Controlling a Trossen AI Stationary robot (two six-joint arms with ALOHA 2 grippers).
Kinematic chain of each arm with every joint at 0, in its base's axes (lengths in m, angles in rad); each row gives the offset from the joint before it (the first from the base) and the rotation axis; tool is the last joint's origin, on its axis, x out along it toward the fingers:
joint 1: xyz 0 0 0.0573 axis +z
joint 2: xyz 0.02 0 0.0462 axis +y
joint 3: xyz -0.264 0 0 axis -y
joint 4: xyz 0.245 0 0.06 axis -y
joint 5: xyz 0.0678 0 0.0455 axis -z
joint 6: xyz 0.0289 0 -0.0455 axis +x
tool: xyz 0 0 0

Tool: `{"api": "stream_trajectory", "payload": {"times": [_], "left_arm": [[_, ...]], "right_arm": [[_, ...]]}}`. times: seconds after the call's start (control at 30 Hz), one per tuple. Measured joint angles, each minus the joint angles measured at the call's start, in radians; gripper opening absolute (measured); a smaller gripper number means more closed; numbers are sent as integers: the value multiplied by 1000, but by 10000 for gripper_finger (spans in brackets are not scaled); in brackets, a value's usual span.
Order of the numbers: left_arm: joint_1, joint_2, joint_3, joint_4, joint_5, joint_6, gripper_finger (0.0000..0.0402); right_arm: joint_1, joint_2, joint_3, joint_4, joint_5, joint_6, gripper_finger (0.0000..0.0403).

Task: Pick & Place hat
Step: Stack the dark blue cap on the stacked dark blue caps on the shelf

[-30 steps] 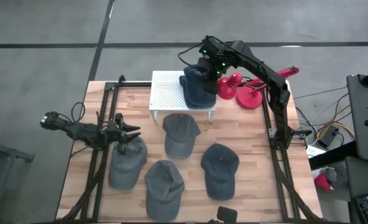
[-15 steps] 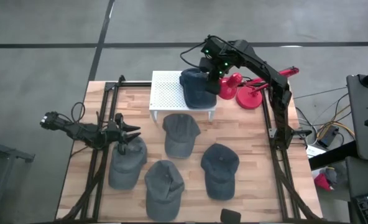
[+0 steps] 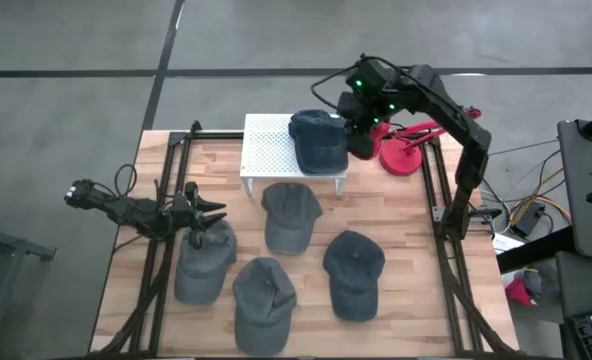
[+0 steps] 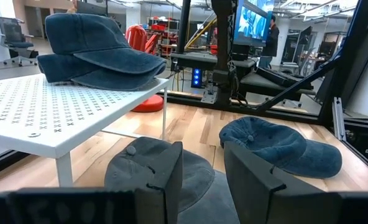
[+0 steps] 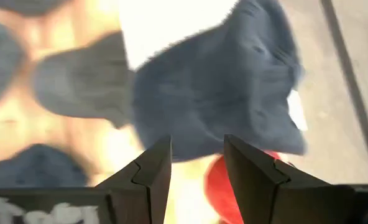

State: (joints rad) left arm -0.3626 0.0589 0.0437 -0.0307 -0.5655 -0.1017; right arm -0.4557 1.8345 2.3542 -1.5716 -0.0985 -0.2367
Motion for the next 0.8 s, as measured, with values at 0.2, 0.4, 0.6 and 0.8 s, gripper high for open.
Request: {"api": "stream_trajectory", "payload": {"times": [0.2, 0.4, 0.6, 0.8], "left_arm": [[0, 0, 0, 0, 0, 0, 122], [0, 0, 0, 0, 0, 0, 122], [0, 0, 0, 0, 0, 0, 122], [0, 0, 0, 0, 0, 0, 122]], "right_arm": [[112, -40, -1, 0, -89, 39, 131], [241, -48, -2, 0, -89, 127, 128], [355, -48, -14, 1, -89, 251, 134], [447, -48, -78, 1, -89, 367, 139]]}}
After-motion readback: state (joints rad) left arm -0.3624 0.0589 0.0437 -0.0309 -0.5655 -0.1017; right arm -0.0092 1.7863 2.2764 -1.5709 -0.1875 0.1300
